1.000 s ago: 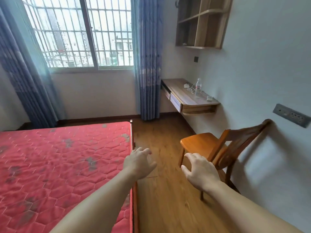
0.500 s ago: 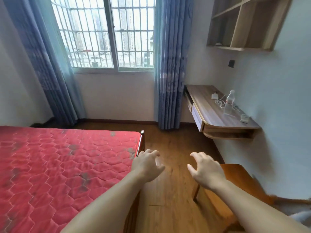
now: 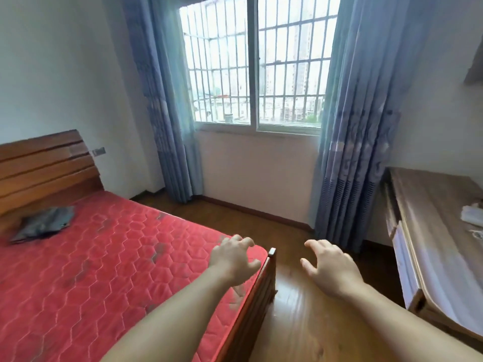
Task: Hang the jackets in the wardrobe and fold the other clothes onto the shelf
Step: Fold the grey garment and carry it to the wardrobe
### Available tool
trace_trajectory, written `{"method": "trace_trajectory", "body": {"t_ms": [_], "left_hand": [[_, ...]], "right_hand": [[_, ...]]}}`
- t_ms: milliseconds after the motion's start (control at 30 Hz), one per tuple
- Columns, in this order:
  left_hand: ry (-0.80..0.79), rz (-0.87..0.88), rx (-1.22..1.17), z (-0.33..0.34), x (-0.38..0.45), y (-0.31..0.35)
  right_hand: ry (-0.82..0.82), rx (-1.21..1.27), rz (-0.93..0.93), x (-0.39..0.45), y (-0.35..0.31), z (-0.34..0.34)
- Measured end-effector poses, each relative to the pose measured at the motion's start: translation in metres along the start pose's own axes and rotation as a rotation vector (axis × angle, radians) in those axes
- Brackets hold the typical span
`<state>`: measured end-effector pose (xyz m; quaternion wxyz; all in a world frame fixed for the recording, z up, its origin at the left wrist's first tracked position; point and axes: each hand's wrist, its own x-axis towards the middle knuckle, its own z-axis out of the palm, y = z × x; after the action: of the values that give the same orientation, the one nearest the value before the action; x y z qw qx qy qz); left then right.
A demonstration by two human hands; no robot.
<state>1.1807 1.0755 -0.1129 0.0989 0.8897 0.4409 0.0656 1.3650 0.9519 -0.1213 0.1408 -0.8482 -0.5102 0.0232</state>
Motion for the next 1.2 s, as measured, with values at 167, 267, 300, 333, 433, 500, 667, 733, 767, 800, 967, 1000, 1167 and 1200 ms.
{"method": "trace_trajectory", "body": {"t_ms": [167,267,300,333,433,500,667,733,767,800,967,1000,1167,1200], "left_hand": [[0.001,-0.093,-0.016,0.030,0.129,-0.008],[0.000,-0.136,-0.042,0.048,0.219,-0.021],[-0.003,-0.155,-0.046,0.050,0.249,-0.025],[-0.005,-0.174,-0.048,0.051,0.278,-0.028],[-0.016,-0.216,-0.042,0.048,0.356,-0.032],[0.002,-0.235,-0.029,0.042,0.408,-0.033],[0.035,-0.292,0.027,0.038,0.530,-0.039],[0.040,-0.352,0.057,0.041,0.577,-0.043],[0.050,-0.389,0.060,0.042,0.600,-0.044],[0.058,-0.428,0.048,0.042,0.622,-0.044],[0.058,-0.612,0.023,0.045,0.705,-0.051],[0.063,-0.642,0.024,0.042,0.717,-0.057],[0.130,-0.843,-0.013,0.031,0.754,-0.106],[0.140,-0.883,-0.016,0.031,0.761,-0.120]], "right_hand": [[-0.050,-0.012,-0.100,0.144,0.028,0.036],[-0.083,-0.025,-0.117,0.236,0.041,0.058],[-0.088,-0.030,-0.120,0.269,0.045,0.061],[-0.091,-0.035,-0.127,0.300,0.050,0.062],[-0.106,-0.044,-0.152,0.386,0.059,0.061],[-0.106,-0.035,-0.174,0.442,0.063,0.059],[-0.099,-0.038,-0.319,0.583,0.080,0.061],[-0.097,-0.047,-0.376,0.643,0.091,0.064],[-0.095,-0.037,-0.398,0.674,0.096,0.065],[-0.102,-0.026,-0.422,0.703,0.099,0.065],[-0.148,0.013,-0.612,0.816,0.080,0.077],[-0.162,0.023,-0.652,0.835,0.069,0.082],[-0.226,0.022,-0.886,0.910,-0.003,0.114],[-0.241,0.019,-0.932,0.922,-0.017,0.123]]}}
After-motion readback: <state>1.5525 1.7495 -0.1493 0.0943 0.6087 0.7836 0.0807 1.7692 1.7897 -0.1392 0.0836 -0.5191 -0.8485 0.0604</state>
